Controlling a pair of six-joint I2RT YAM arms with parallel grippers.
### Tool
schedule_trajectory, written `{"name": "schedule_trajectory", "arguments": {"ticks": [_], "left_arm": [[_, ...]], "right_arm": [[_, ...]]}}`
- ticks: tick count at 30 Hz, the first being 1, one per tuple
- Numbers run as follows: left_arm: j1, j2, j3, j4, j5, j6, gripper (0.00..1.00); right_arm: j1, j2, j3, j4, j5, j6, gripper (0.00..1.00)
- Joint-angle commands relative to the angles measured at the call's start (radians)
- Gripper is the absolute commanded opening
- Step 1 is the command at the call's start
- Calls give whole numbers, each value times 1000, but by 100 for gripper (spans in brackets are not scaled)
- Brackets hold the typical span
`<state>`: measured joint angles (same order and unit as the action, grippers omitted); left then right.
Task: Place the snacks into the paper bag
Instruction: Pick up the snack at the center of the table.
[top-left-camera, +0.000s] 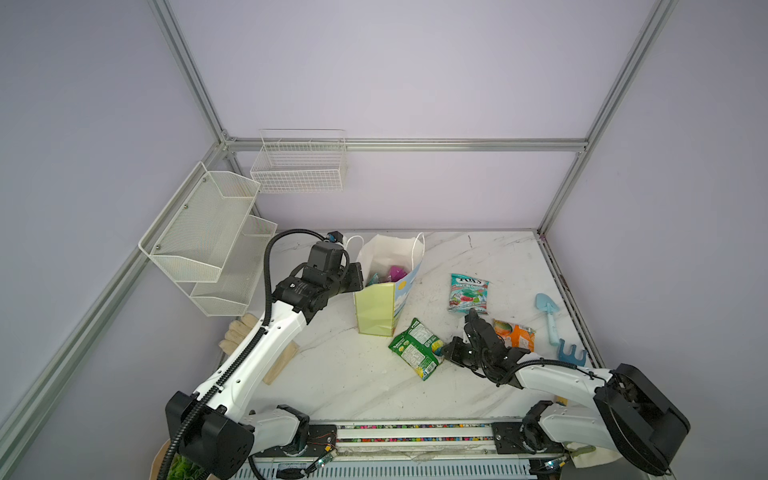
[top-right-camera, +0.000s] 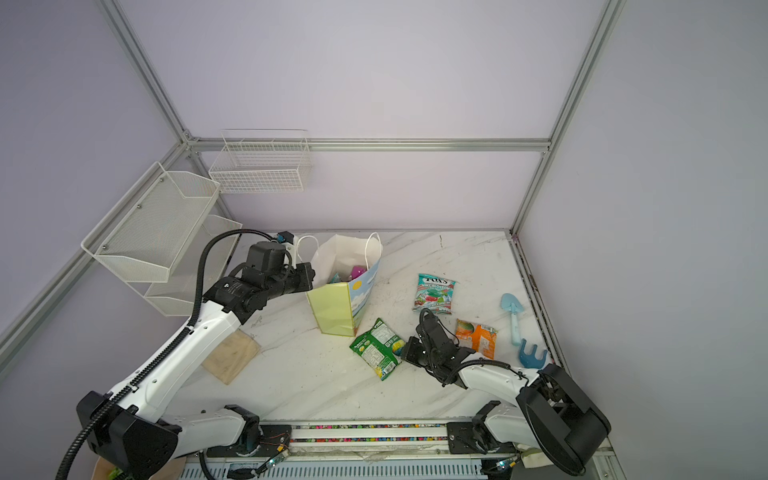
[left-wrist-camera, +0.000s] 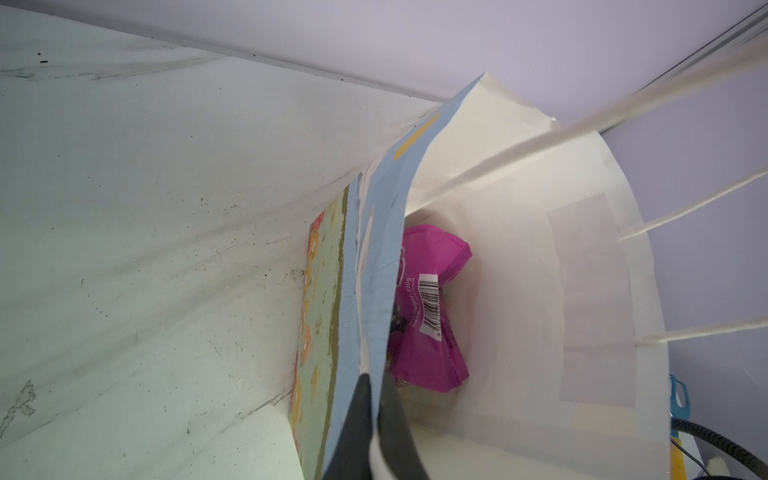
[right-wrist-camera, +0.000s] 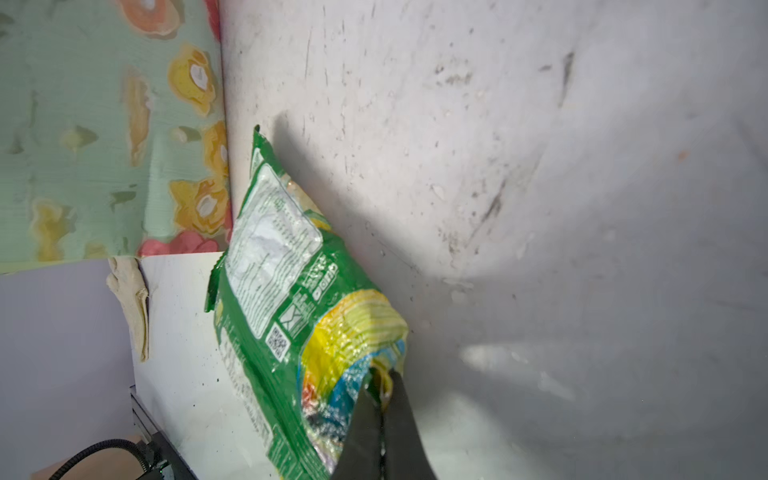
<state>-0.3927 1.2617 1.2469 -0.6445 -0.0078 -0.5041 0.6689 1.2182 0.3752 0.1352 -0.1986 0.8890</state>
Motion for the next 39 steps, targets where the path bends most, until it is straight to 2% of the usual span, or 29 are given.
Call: {"name": "schedule_trajectory", "arguments": {"ticks": [1, 10, 17, 28, 39], "left_arm": [[12, -51, -26, 97, -4, 6, 0], [14, -52, -28, 97, 4, 6, 0], [14, -50, -25, 99, 9, 4, 0], [14, -51, -31, 100, 11, 7, 0], [14, -48, -33, 100, 11, 10, 0]], "right_arm": [[7, -65, 12, -43, 34, 5, 0], [6, -272, 120, -193, 88, -44, 0], [6, -343, 257, -288, 107, -103, 0], [7, -347, 557, -446, 182, -188, 0], [6, -228, 866, -488, 185, -287, 0]]}}
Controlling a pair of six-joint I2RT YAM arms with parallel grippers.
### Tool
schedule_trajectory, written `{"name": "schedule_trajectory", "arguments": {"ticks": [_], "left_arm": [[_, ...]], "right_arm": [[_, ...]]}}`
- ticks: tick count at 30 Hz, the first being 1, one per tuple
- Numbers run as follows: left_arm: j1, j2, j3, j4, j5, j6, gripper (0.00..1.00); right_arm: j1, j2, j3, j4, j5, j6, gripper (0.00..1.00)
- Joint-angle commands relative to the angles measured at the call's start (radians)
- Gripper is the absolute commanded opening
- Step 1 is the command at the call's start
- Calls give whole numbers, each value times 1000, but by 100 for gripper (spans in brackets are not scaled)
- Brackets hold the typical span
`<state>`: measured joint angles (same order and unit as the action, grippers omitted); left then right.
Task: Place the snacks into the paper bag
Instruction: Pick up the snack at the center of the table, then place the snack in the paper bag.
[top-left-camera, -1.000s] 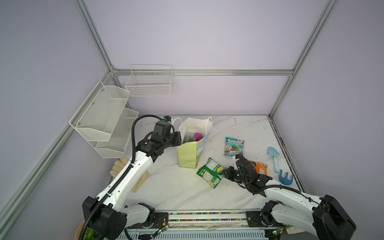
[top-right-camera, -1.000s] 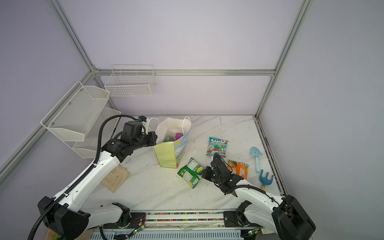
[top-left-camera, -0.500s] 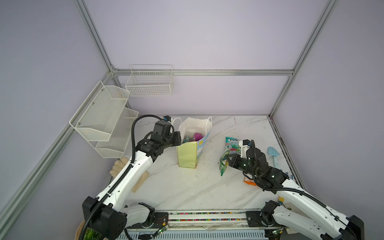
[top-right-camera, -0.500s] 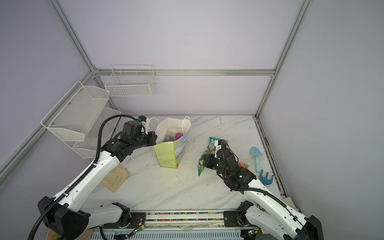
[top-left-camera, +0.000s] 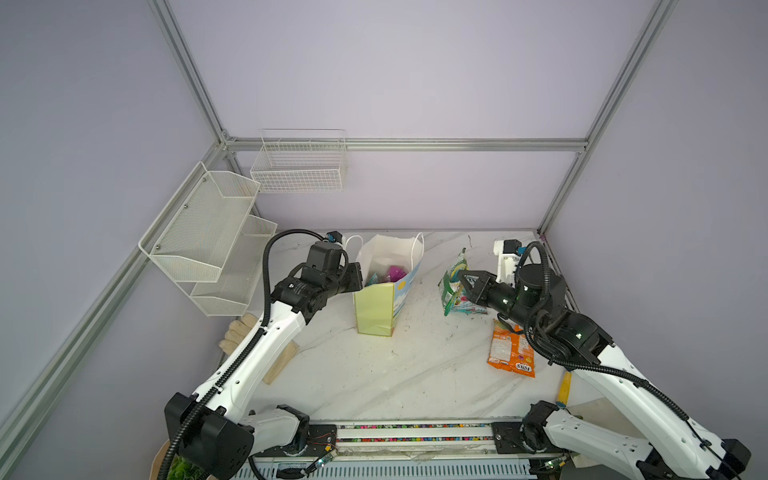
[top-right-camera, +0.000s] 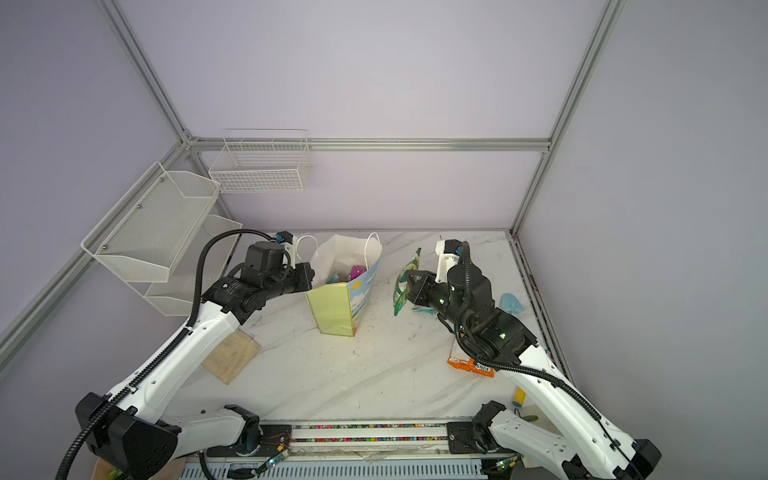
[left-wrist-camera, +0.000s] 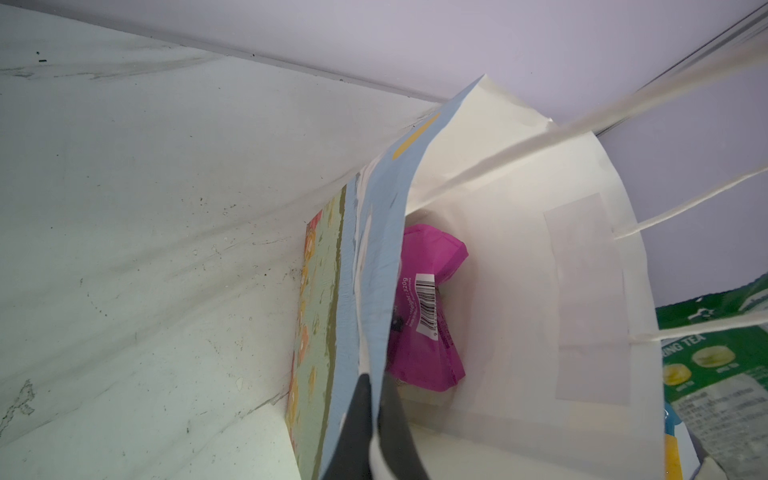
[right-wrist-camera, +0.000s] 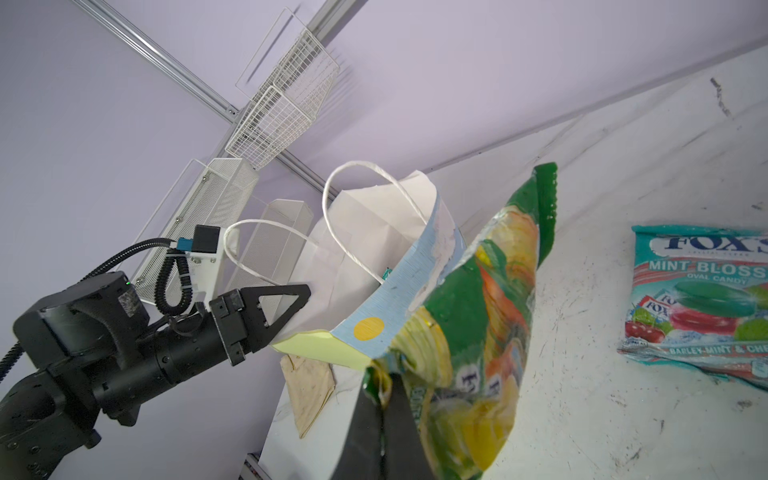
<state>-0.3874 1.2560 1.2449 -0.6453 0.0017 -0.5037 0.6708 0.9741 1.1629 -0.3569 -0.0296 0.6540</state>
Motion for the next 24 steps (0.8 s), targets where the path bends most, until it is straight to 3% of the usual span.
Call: {"name": "schedule_trajectory", "arguments": {"ticks": [1, 12, 24], "left_arm": [[9, -40, -32, 100, 1, 10, 0], [8, -33, -27, 101, -2, 10, 0], [9, -28, -28, 102, -3, 11, 0]], "right_arm": [[5, 29, 108, 3, 10, -60, 0], [6, 164, 356, 43, -84, -94, 0], [6, 250, 426, 156, -230, -49, 0]]}}
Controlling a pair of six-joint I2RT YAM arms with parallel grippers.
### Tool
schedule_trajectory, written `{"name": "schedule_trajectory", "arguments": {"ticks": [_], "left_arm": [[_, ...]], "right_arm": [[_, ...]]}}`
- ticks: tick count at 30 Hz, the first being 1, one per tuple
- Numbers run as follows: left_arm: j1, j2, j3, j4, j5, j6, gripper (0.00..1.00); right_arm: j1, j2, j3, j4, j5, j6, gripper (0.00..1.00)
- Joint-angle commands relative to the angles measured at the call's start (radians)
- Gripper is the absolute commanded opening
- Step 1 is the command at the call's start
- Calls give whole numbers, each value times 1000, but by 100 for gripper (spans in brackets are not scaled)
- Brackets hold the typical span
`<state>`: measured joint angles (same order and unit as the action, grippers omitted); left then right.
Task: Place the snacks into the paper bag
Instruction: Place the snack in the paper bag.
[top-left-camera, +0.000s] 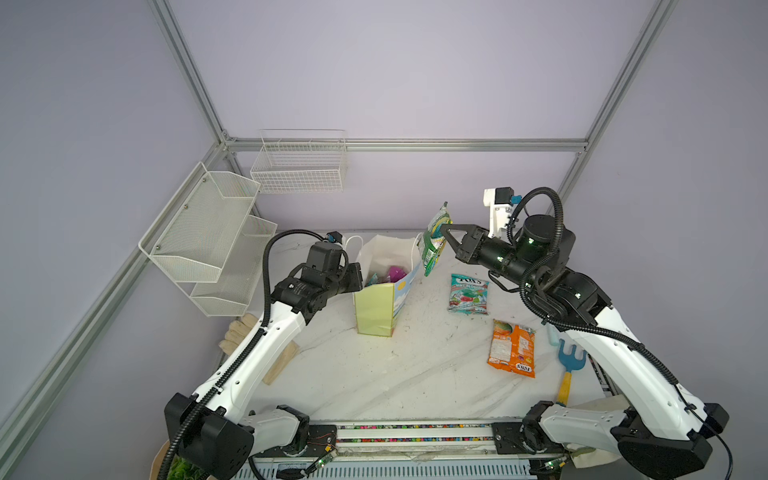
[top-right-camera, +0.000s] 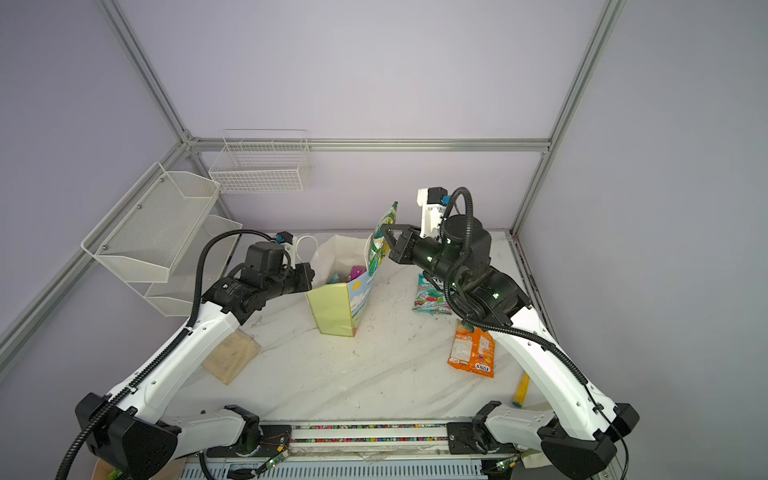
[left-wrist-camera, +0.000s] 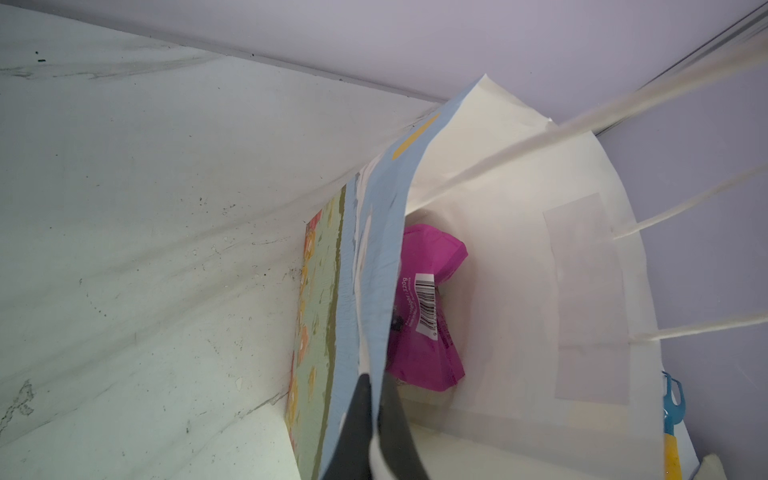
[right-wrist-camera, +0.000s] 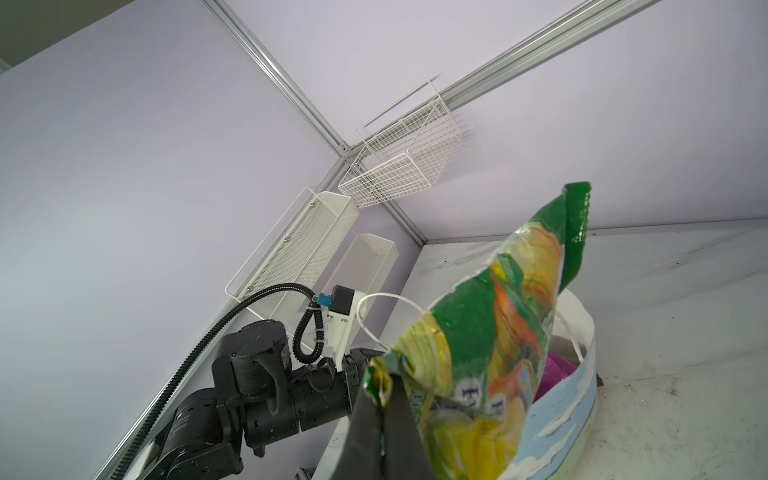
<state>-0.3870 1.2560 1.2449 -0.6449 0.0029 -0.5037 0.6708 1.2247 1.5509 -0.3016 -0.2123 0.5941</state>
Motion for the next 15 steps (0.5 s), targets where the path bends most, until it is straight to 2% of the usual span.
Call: {"name": "schedule_trajectory", "arguments": {"ticks": [1, 10, 15], "left_arm": [[8, -28, -28, 102, -4, 10, 0], [8, -27, -27, 103, -5, 11, 0], [8, -27, -27, 103, -4, 11, 0]], "right_arm": [[7, 2, 39, 108, -54, 16, 0], [27, 40, 42, 153, -94, 38, 0], [50, 52, 75, 134, -61, 21, 0]]}}
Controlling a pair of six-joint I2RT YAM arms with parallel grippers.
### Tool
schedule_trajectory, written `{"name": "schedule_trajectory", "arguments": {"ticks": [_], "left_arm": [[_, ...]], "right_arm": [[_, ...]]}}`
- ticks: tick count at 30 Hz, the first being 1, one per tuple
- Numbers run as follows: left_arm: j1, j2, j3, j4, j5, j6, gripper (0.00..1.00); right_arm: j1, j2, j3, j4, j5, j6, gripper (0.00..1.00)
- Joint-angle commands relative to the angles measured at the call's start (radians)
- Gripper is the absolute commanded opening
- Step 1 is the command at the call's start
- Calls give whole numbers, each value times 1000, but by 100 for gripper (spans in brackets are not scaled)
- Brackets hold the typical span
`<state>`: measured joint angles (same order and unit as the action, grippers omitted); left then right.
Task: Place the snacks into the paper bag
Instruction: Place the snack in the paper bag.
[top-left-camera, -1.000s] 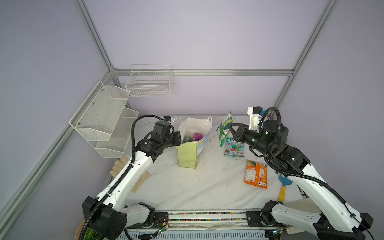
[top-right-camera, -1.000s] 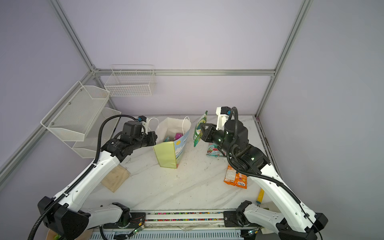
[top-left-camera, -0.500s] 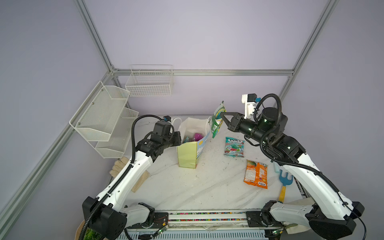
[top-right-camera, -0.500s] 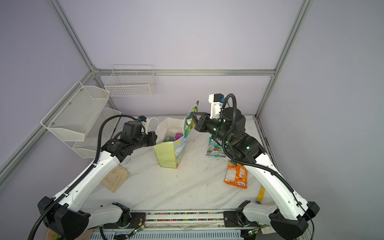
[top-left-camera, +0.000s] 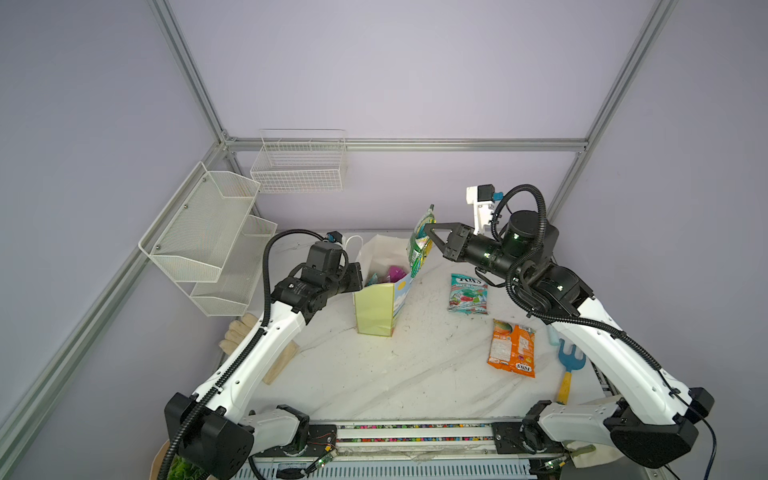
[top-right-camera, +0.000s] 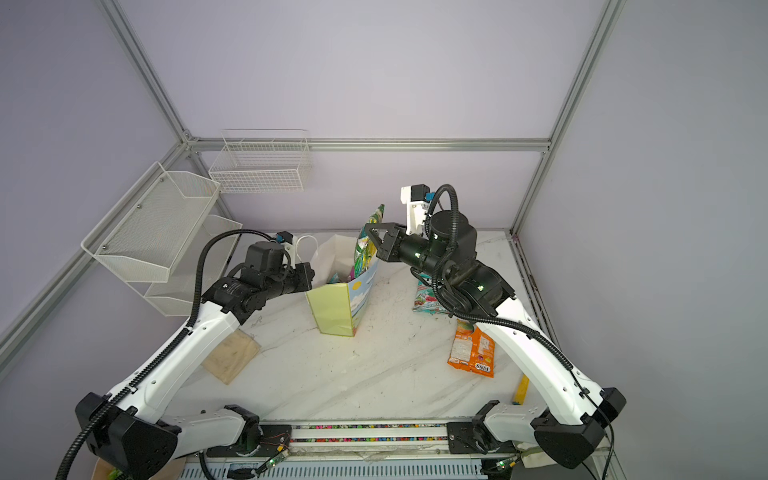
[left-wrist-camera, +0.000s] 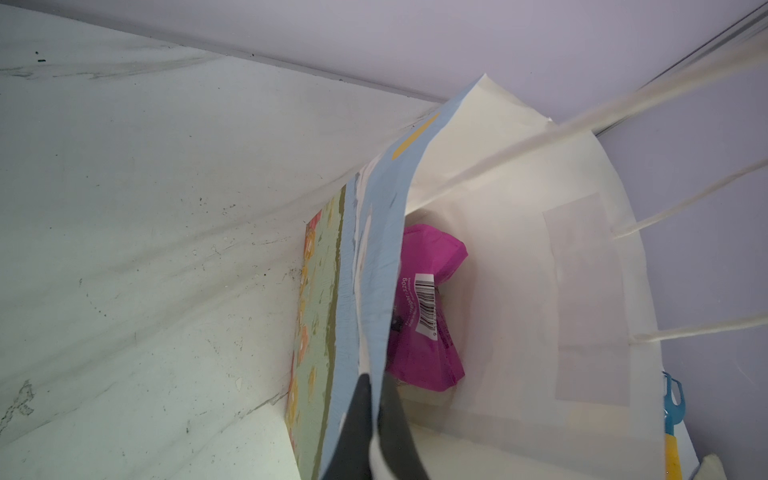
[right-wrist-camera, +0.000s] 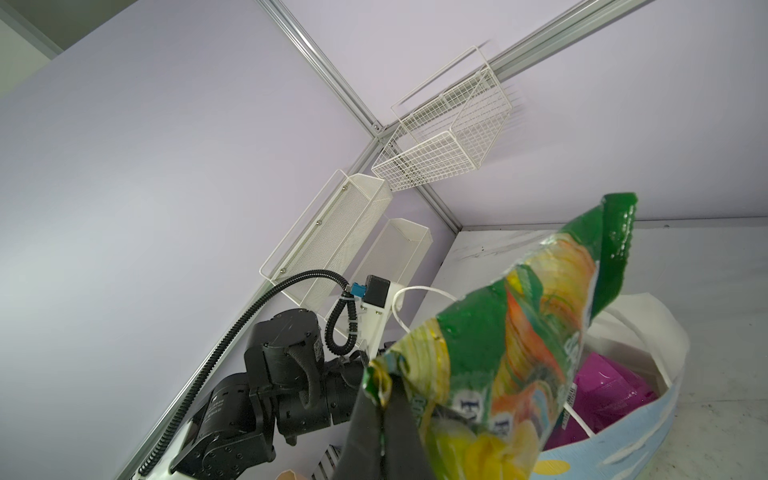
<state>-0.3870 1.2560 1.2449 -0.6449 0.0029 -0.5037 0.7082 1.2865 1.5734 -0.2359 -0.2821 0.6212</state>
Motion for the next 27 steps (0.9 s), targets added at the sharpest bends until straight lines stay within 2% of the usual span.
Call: {"name": "schedule_trajectory", "arguments": {"ticks": [1, 4, 7, 12, 15, 19, 27], "left_arm": [[8, -29, -27, 103, -5, 11, 0], [9, -30, -25, 103, -5, 11, 0], [8, -30, -24, 103, -6, 11, 0], [8, -33, -24, 102, -9, 11, 0], [8, -32, -24, 100, -12, 13, 0], [8, -31, -24, 98, -11, 13, 0], [8, -39, -22, 96, -12, 11, 0]], "right_arm": [[17, -5, 69, 49, 30, -17, 0], [46, 21, 145, -42, 133, -72, 0], [108, 80, 280, -216, 335, -152, 0], [131, 150, 380, -389, 503, -197, 0], [132, 165, 387, -419, 511, -207, 0], [134, 151, 353, -349, 433, -206, 0], [142, 191, 360, -324, 395, -203, 0]]}}
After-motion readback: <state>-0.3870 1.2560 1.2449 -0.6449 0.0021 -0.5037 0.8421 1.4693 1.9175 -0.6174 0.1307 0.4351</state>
